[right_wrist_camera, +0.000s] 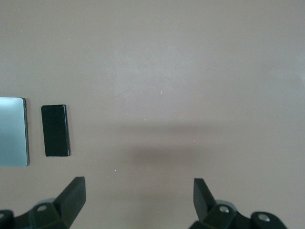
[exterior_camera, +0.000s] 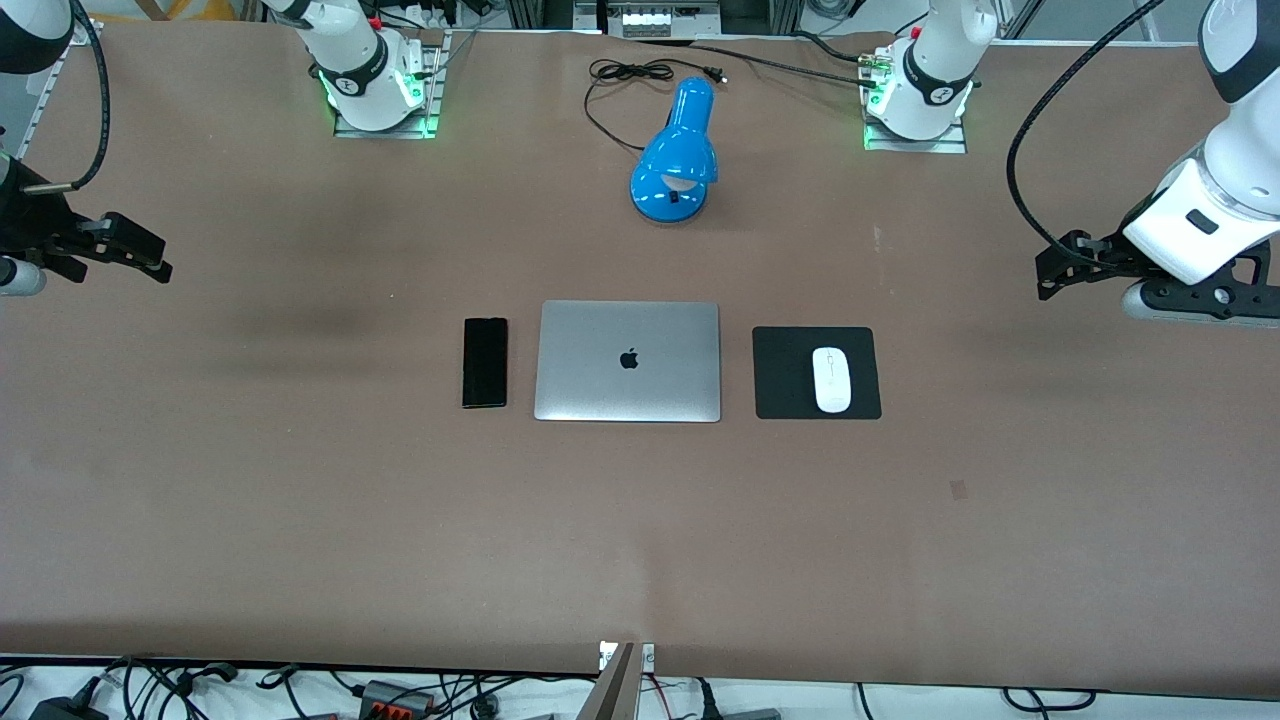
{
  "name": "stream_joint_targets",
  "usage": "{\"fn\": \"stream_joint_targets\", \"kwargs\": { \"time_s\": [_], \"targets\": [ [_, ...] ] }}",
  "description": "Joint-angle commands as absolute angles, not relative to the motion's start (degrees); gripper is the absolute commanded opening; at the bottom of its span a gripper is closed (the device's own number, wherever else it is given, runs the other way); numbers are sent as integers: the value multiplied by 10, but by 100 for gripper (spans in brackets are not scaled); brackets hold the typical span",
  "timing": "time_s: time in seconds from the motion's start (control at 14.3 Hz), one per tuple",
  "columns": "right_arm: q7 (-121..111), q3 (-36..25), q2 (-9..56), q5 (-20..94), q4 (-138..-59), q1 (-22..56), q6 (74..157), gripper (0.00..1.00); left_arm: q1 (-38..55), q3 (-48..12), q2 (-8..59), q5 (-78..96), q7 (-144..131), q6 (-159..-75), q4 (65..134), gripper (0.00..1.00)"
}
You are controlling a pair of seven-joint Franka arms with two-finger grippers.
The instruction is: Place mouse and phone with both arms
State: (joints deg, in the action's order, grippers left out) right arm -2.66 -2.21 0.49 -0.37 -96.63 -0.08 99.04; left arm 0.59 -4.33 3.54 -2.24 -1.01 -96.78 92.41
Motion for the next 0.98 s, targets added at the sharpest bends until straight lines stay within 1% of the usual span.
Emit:
{"fn": "stream_joint_targets", "kwargs": {
  "time_s": [0.0,0.91],
  "targets": [
    [-33,-11,-1,-3,-963,-13,981,100,4,-44,46,-18,2,-955,903,100],
    [-33,-11,-8,-3,-968,-12,983,100,3,-44,46,-18,2,-955,903,100]
  ]
}}
